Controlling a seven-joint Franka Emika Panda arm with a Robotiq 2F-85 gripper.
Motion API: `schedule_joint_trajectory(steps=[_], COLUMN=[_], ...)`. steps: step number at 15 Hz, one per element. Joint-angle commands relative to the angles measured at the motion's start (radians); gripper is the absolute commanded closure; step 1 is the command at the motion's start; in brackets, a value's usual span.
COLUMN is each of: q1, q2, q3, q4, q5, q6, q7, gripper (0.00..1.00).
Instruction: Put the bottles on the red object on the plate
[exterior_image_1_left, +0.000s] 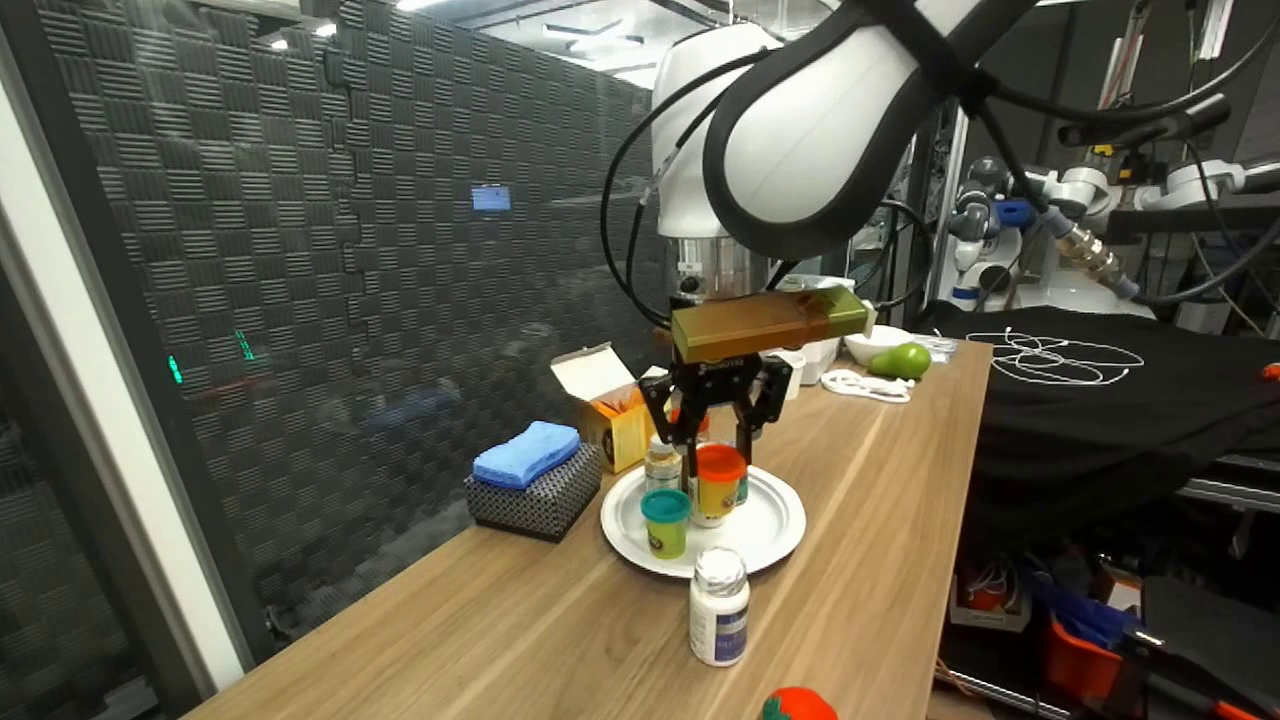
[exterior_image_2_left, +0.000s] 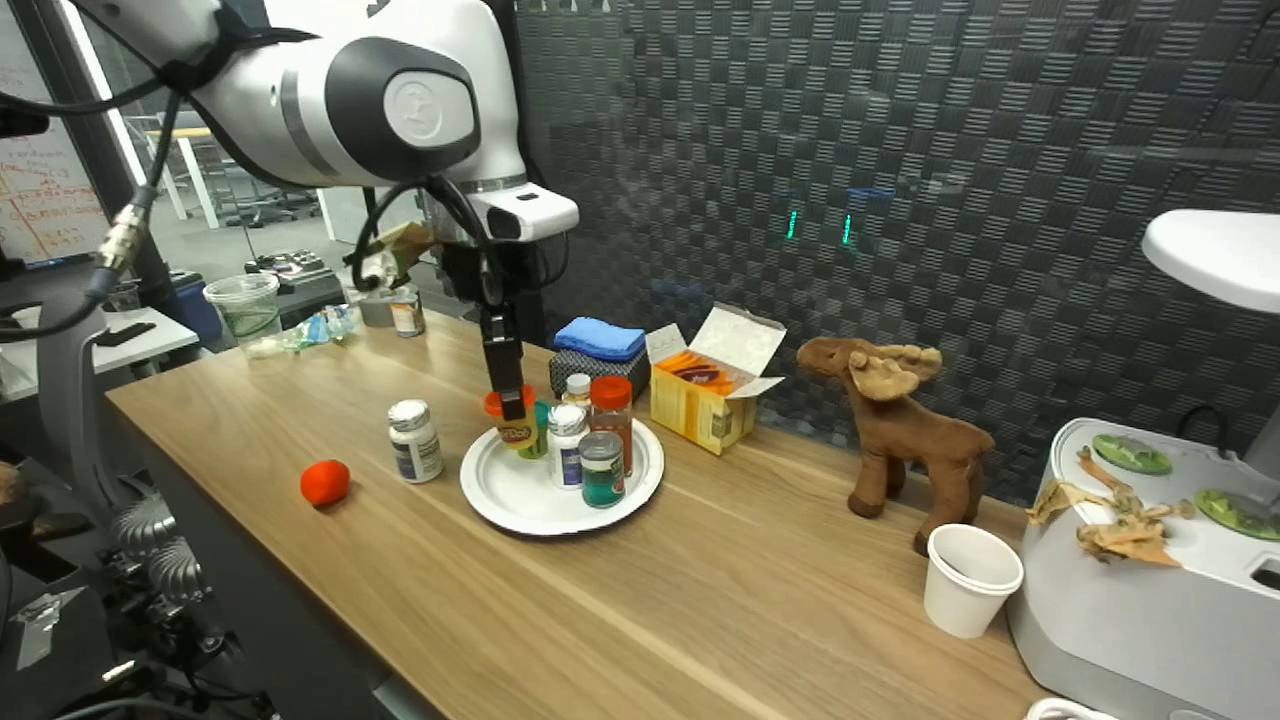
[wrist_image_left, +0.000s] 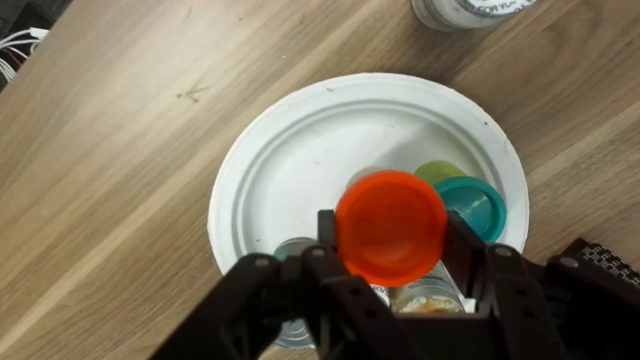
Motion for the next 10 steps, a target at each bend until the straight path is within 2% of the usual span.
schedule_joint_trajectory(steps=[1,4,10], q1=[-0.008,0.004,0.029], q2=[0.046,0.062,0.043], q3=[0.011,0.010,-0.005], q4=[0.009,-0.009,-0.054], q5=[0.064,0.092,0.078], q6=[0.090,0.134,0.185], q7=[-0.101,-0.136,-0.111], gripper=[0.71,0.71,0.71])
